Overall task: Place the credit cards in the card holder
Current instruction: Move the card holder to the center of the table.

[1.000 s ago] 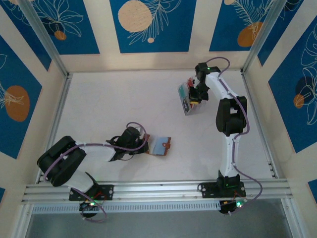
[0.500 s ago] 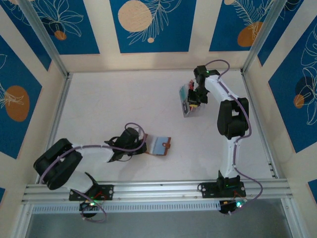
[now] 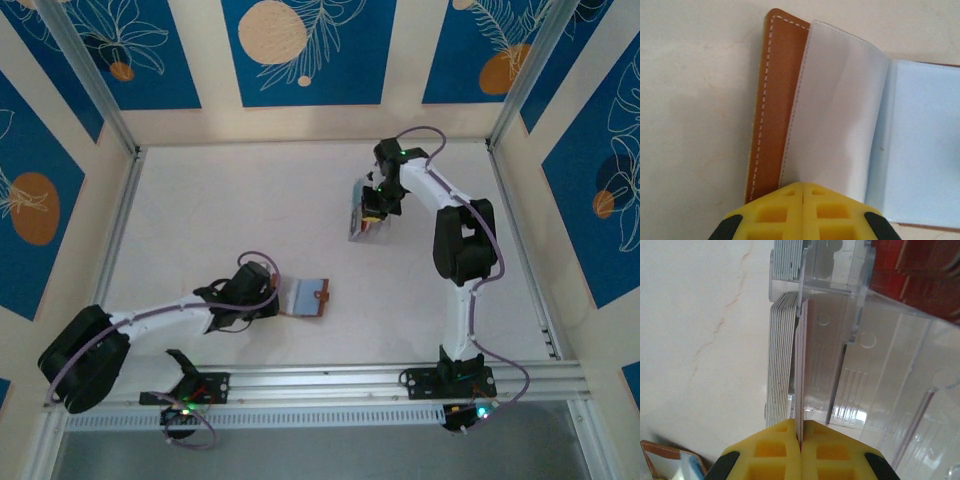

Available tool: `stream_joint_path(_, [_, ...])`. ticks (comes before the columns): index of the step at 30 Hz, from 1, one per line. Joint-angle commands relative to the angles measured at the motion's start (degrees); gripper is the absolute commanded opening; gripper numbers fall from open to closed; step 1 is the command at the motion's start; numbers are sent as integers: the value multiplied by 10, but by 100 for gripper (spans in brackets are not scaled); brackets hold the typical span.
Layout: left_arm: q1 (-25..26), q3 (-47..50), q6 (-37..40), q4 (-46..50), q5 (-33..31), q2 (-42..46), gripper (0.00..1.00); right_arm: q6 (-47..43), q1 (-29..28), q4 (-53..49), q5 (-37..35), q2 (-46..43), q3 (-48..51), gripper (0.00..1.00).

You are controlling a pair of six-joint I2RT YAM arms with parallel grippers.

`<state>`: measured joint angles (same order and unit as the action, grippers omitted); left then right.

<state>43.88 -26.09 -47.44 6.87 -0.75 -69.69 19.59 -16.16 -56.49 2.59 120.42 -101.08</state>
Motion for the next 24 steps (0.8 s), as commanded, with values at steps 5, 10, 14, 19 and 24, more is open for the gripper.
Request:
stream_joint_path(5, [-4,-49,22,97,-45,65,0,18,-53,-16,56,-1,11,0])
stream_joint_path(10, [-4,-90,31,154,-66,102,1,12,-81,-29,45,5,-3,0])
stream_joint_path(14, [-4,-119,35,167,-58,108,3,10,-91,-49,8,5,-18,0])
stream_joint_path(19, [-6,-168,53,128,-21,58,6,8,-90,-56,-2,3,-31,6])
stream_joint_path(24, [-23,-222,43,51,69,-50,4,8,-87,-52,26,4,-37,16])
